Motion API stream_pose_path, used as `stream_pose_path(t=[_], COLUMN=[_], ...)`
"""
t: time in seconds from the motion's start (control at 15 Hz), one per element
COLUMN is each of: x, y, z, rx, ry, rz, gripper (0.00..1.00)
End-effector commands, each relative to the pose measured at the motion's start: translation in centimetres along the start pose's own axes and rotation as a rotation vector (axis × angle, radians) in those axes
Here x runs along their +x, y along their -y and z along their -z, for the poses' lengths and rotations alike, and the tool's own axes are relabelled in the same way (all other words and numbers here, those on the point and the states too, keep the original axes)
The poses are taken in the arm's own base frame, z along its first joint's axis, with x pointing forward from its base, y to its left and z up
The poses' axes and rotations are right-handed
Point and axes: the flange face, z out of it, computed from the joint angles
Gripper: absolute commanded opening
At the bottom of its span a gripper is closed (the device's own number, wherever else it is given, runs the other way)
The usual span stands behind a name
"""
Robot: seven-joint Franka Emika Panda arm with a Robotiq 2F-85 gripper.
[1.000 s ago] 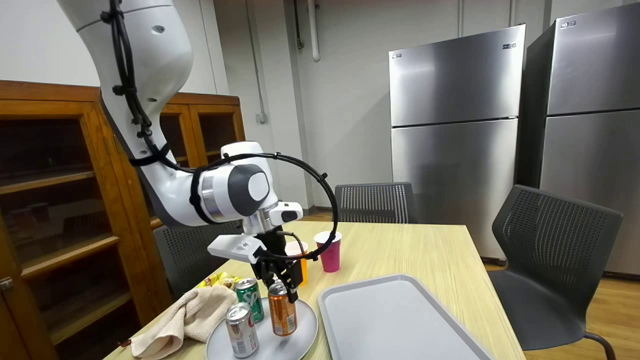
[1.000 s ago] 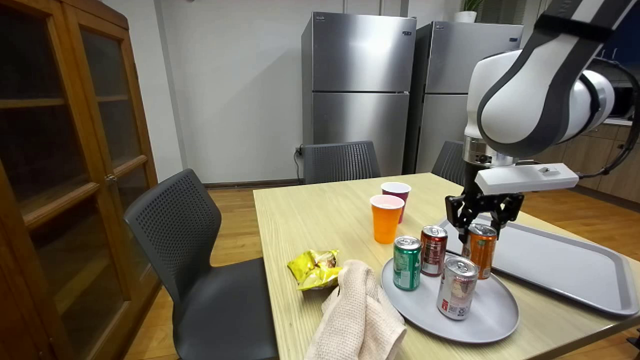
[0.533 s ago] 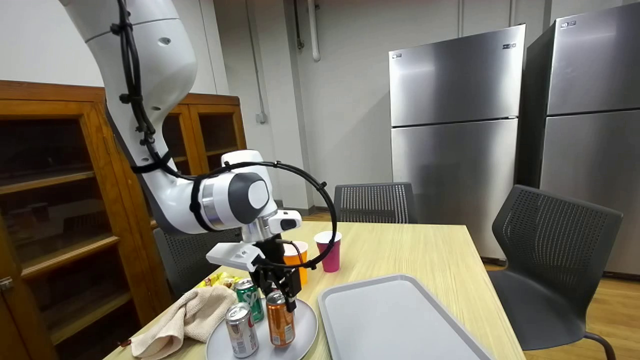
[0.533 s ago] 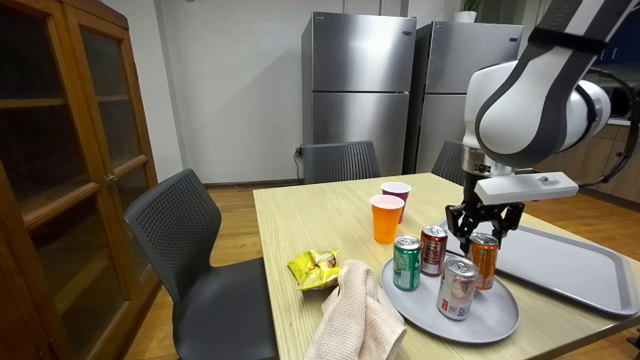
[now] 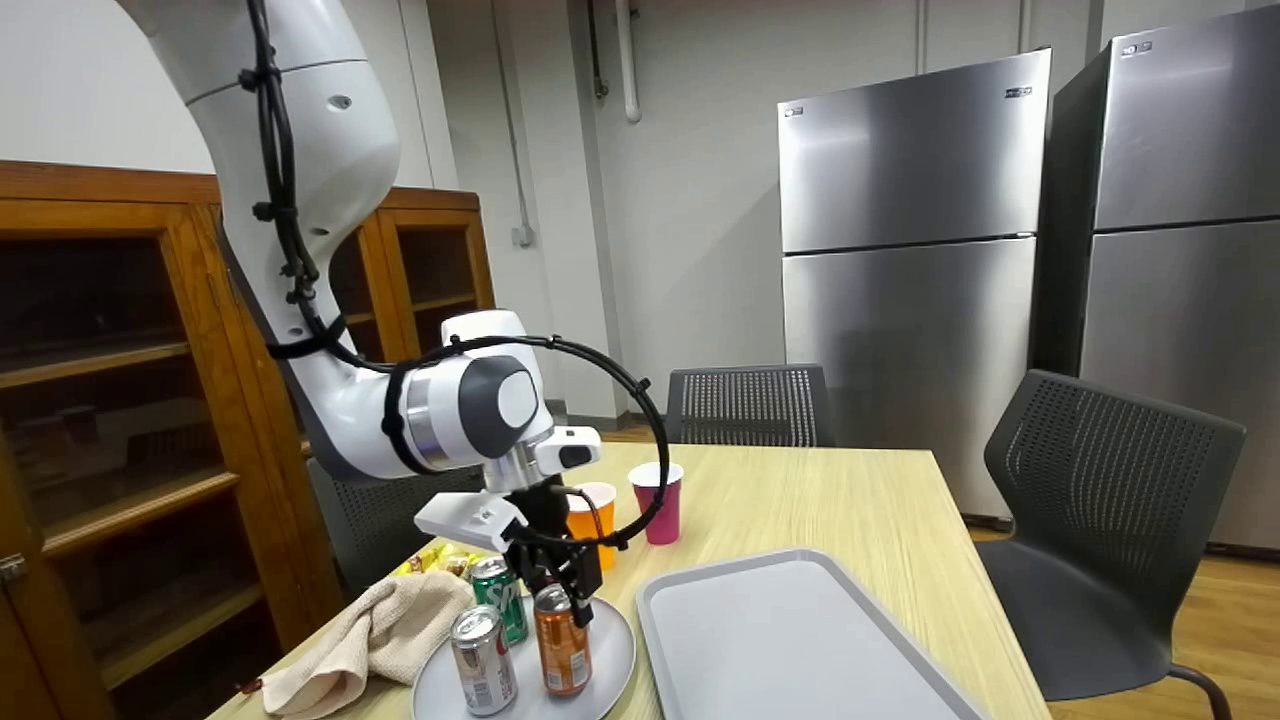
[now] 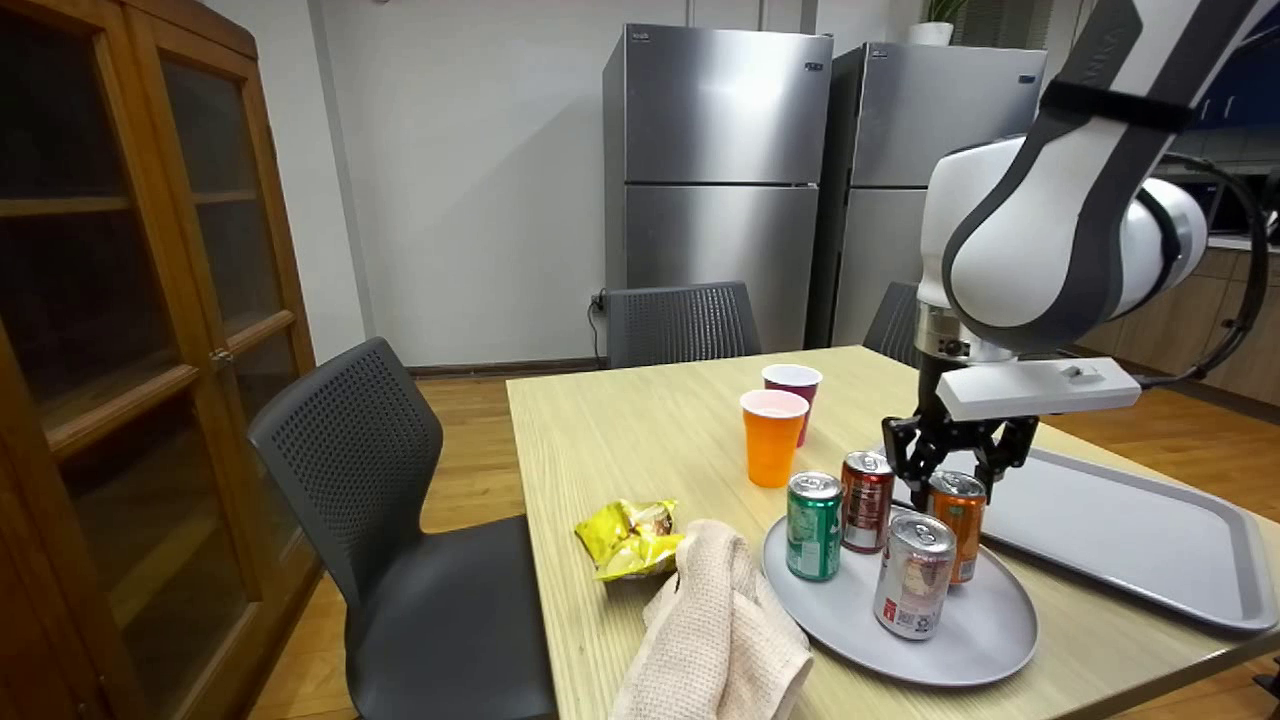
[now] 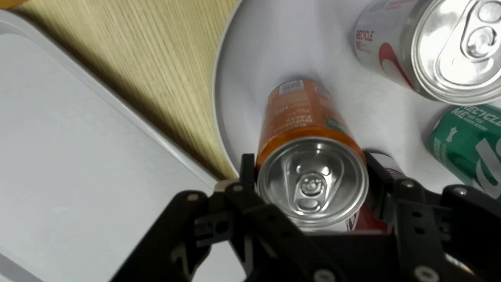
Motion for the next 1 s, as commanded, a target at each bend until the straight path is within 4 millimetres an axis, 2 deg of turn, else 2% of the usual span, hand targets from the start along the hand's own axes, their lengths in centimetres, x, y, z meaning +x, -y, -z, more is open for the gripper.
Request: stream_pose_path(t=[0.0,0.13,0.2,0.27,0.33,0.4,0.6,0.93], x=[0.7,0.7,0.8,0.8,0.9,1.1,1.9,4.2], y=[0.4,0.4,0.4,0.3,0.2,0.1,-0.8,-4.5], z=[0.2,0.1,0.2,0.3,0.6,0.9,2.3,5.6], rx=[-0.011,-0.014,-0.015,-0.016,-0.017,-0.015,-0.011,0.019], ry=[-0.027,-0.028,-0.028,-0.033,-0.037,-0.041,-0.067,-0.124], rz=[-0.015,-0.018,-0.022,-0.023,-0.024,-0.024,-0.031,-0.045], gripper=[0.4,0.4,0.73,0.92,0.97,1.0,1.0,1.0])
